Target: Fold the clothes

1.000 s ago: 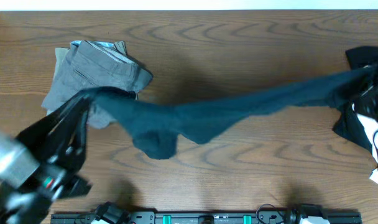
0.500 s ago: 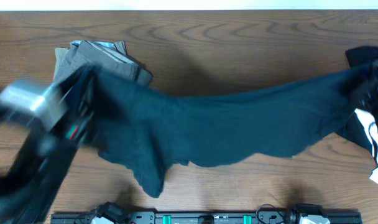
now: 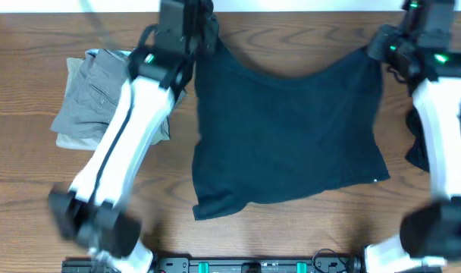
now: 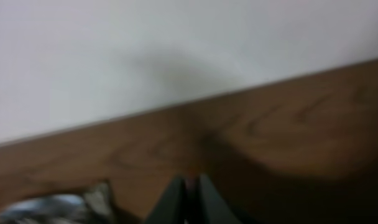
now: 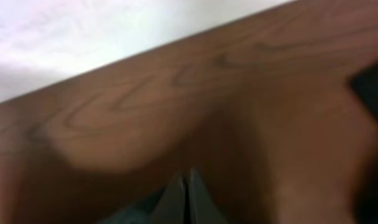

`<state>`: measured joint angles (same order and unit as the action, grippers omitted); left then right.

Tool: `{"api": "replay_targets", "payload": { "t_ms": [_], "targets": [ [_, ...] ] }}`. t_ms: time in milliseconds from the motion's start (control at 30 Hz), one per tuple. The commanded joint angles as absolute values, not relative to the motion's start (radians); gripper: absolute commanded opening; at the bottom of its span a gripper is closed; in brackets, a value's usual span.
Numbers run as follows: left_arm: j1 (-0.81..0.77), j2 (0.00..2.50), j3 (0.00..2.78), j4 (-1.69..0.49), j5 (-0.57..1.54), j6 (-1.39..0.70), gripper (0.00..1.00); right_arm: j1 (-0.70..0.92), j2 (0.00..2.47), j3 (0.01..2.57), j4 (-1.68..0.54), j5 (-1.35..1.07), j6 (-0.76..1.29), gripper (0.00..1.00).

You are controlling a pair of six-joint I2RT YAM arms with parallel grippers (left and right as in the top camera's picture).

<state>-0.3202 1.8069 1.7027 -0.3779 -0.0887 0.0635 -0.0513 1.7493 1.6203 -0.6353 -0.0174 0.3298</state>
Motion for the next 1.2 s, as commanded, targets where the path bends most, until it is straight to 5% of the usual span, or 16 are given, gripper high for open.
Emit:
{"api": "replay_targets", "payload": {
  "t_ms": [0,100,200,267,433,633,733,833,933,1167],
  "targets": [
    [-0.266,1.941,1.702,-0.295,-0.002,0.015,0.10,-0.064,1.879,1.624,-0.538,-0.094,0.360,0.01],
    [-0.239,2.043,1.702,-0.193,-0.003,0.001,0.22,-0.065,2.005,1.624,-0.387,-0.102,0.366,0.02],
    [-0.224,2.059,1.702,-0.170,-0.004,-0.009,0.32,-0.070,2.083,1.624,-0.289,-0.102,0.352,0.42],
    [-0.213,2.038,1.702,-0.191,-0.004,-0.009,0.38,-0.082,2.100,1.624,-0.285,-0.102,0.323,0.59],
    [-0.201,1.922,1.702,-0.383,-0.004,-0.002,0.52,-0.136,2.069,1.624,-0.392,-0.111,0.283,0.67],
    [-0.202,1.799,1.702,-0.665,0.058,-0.025,0.59,-0.223,1.999,1.624,-0.599,-0.215,0.283,0.63],
    [-0.202,1.791,1.700,-0.773,0.152,-0.024,0.43,-0.247,1.985,1.624,-0.712,-0.258,0.283,0.50],
    [-0.202,1.805,1.677,-0.818,0.232,-0.016,0.34,-0.252,1.990,1.622,-0.828,-0.263,0.283,0.25],
    [-0.202,1.818,1.638,-0.818,0.269,0.012,0.30,-0.240,1.999,1.621,-0.924,-0.251,0.283,0.17],
    [-0.209,1.867,1.580,-0.822,0.388,0.026,0.29,-0.242,2.003,1.595,-1.031,0.068,0.284,0.13]
  ]
}}
